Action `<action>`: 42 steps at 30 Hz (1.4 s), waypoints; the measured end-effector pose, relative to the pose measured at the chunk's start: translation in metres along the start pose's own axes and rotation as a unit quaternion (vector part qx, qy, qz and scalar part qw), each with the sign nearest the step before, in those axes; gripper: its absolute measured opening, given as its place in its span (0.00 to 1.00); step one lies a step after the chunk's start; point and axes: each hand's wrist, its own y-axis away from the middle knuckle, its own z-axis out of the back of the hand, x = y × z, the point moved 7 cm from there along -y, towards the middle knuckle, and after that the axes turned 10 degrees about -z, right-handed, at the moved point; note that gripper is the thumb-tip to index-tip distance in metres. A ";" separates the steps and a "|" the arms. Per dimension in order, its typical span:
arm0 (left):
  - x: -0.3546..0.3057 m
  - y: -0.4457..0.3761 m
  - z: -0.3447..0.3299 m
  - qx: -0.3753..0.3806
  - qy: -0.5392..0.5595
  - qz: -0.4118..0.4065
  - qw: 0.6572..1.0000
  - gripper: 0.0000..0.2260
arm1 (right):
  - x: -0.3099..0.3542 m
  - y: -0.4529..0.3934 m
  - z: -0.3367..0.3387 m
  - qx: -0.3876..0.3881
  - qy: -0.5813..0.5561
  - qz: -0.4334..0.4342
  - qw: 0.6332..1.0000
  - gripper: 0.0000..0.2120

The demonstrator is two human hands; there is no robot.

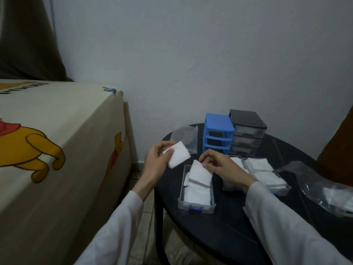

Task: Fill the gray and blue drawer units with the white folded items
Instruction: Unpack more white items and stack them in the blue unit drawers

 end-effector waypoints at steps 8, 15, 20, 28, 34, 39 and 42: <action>0.002 0.001 -0.018 0.050 0.030 -0.011 0.998 0.08 | -0.004 -0.005 -0.015 -0.017 0.212 0.064 0.975 0.05; 0.005 0.004 -0.036 0.092 0.019 -0.012 0.996 0.08 | -0.001 0.005 -0.004 -0.078 0.181 0.088 0.976 0.07; 0.003 0.008 -0.040 0.147 0.038 -0.001 0.988 0.06 | -0.009 0.007 -0.008 -0.052 0.226 0.080 0.969 0.13; -0.004 0.038 -0.056 0.306 -0.016 -0.007 0.952 0.05 | -0.007 0.007 -0.008 -0.027 0.212 0.073 0.974 0.08; -0.006 0.046 -0.056 0.270 -0.153 -0.095 0.946 0.04 | -0.006 0.007 -0.008 -0.037 0.203 0.070 0.976 0.06; -0.006 0.049 -0.056 0.240 -0.223 -0.146 0.933 0.04 | -0.007 0.006 -0.010 -0.034 0.203 0.062 0.977 0.07; -0.003 0.053 -0.055 0.225 -0.250 -0.172 0.926 0.06 | -0.009 0.006 -0.010 -0.032 0.203 0.060 0.977 0.07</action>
